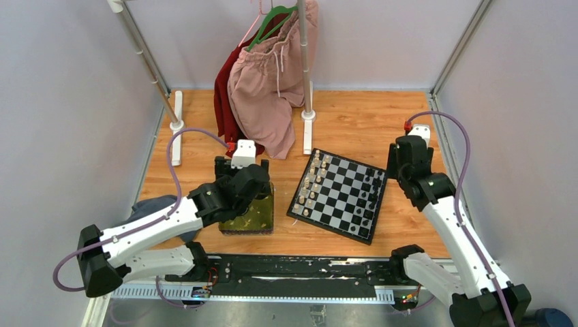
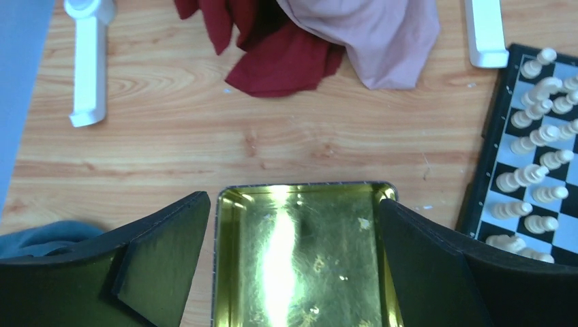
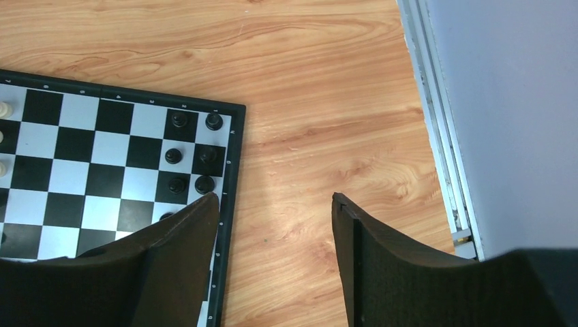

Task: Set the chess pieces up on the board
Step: Reset both arms

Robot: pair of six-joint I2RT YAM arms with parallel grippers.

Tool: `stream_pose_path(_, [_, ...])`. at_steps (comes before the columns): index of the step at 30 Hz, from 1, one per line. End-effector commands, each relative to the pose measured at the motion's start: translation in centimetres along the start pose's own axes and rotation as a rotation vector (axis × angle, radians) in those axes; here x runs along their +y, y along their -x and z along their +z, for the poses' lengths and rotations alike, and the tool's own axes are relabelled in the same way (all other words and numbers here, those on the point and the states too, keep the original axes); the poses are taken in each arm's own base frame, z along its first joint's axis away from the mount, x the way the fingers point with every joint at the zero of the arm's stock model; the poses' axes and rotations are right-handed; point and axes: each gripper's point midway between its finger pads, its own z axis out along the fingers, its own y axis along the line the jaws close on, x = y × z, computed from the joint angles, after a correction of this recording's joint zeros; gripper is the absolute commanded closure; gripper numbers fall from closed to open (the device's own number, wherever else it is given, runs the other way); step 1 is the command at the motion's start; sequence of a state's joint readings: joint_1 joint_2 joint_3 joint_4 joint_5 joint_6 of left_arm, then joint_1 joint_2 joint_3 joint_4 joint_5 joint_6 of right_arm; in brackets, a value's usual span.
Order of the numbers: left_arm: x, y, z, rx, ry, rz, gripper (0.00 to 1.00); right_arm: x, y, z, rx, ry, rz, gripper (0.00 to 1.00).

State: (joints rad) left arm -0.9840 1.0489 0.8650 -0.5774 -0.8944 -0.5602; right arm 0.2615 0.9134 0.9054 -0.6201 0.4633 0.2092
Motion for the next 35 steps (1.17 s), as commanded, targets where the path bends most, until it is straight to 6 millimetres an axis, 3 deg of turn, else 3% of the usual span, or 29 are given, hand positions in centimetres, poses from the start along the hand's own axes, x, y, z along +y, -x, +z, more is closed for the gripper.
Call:
stream_pose_path(1, [2.1,2.3,-0.1,-0.136,0.072,-0.048,0.0,-2.1,-0.8,-0.5,-0.022,-0.081,0.01,0.33])
stream_pose_path(26, [2.8,0.6,0.5,-0.134,0.058,-0.038,0.0,-1.6,-1.9,-1.0,-0.028,-0.026,0.024,0.27])
stream_pose_path(35, [2.3,0.4,1.0,-0.12,0.055,-0.021,0.0,-1.8,-1.3,-1.2,-0.058,-0.028,0.038,0.25])
